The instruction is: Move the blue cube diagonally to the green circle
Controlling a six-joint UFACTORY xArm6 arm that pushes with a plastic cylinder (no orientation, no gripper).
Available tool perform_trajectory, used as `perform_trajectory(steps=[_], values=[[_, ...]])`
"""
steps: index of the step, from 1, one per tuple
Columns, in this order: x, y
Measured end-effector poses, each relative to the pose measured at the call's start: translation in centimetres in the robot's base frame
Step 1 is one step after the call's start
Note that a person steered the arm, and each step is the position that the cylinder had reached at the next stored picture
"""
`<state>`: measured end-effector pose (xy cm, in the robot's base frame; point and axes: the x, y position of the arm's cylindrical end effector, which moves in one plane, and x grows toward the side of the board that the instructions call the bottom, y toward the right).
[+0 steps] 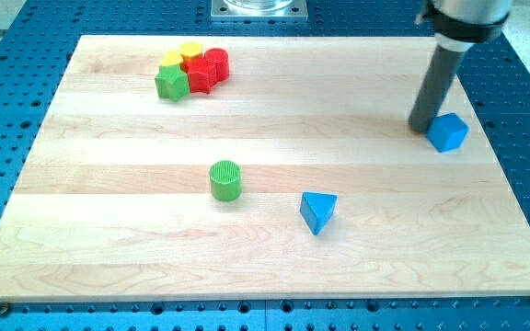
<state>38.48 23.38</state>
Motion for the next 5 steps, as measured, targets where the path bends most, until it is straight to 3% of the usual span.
perform_trajectory(steps=[1,2,3,4,5], values=[[-1.3,2.8],[1.5,8.5],[3.1,-2.5],[0.5,-14.9],[-0.6,-17.5]])
